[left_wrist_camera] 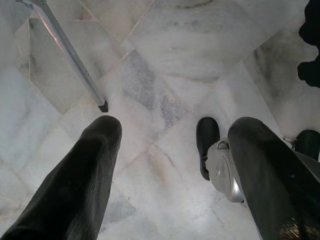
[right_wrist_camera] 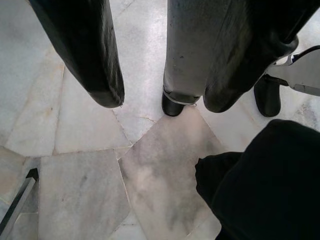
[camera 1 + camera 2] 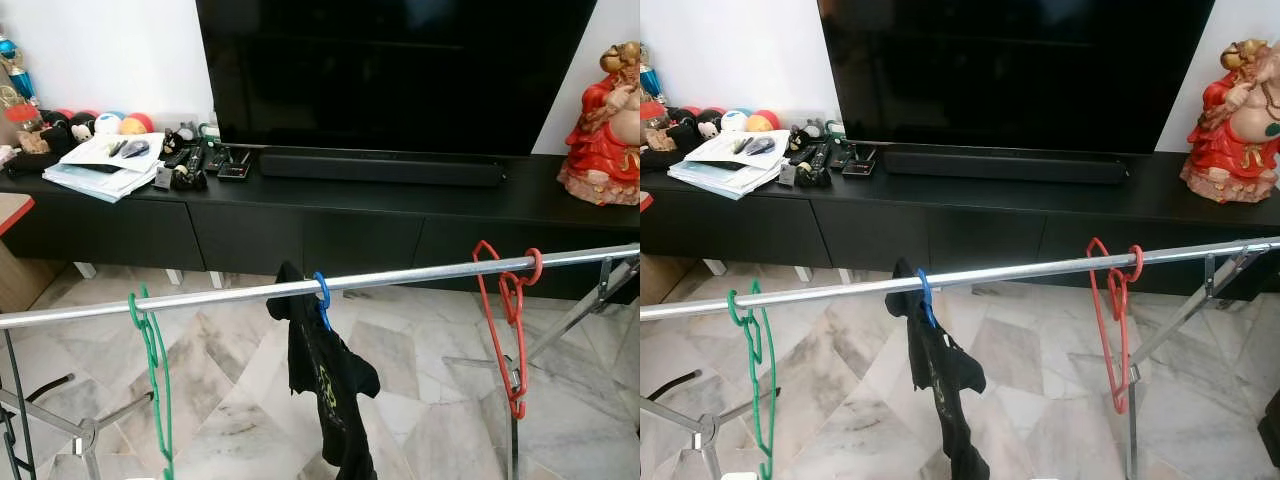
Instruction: Hang hanger
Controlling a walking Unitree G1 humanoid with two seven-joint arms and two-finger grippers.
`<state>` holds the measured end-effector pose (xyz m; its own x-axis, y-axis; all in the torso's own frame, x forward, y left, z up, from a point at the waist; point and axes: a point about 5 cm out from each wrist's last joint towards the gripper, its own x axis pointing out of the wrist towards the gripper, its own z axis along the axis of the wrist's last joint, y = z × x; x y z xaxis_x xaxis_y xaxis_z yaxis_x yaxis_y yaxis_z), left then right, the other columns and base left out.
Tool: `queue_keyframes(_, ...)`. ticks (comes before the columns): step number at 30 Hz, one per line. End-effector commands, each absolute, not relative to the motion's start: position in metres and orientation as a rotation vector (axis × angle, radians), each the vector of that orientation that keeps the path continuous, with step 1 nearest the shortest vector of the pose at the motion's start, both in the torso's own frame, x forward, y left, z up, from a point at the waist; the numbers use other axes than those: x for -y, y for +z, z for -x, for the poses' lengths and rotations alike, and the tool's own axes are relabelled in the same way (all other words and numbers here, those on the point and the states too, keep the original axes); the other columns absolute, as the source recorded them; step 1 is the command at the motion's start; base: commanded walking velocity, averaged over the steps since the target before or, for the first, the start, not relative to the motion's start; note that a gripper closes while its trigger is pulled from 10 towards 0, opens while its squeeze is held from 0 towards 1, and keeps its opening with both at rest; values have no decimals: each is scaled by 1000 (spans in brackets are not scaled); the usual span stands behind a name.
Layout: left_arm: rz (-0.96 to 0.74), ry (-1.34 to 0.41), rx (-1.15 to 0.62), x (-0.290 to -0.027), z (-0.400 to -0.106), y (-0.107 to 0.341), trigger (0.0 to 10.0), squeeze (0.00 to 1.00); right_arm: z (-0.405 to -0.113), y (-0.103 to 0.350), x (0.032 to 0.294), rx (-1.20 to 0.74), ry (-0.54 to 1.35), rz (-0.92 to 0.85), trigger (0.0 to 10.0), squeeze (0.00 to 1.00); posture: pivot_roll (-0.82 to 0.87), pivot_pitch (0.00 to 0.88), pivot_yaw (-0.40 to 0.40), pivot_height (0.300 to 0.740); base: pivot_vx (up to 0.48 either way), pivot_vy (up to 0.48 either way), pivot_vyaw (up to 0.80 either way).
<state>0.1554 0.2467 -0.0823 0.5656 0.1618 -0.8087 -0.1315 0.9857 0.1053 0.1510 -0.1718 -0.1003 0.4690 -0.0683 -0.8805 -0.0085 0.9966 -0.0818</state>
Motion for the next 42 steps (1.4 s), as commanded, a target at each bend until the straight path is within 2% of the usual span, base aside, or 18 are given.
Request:
queue_keyframes(1,-16,192,-976,-248,-148,-85,10000,0,-151,-100,172,-1079,-49,69,10000,0,10,30,18,740,-244,0,0)
queue_keyframes(42,11,209,-970,-247,-147,-86,10000,0,-152,-100,172,-1077,-54,66,10000,0,15,44,17,740,-268,0,0)
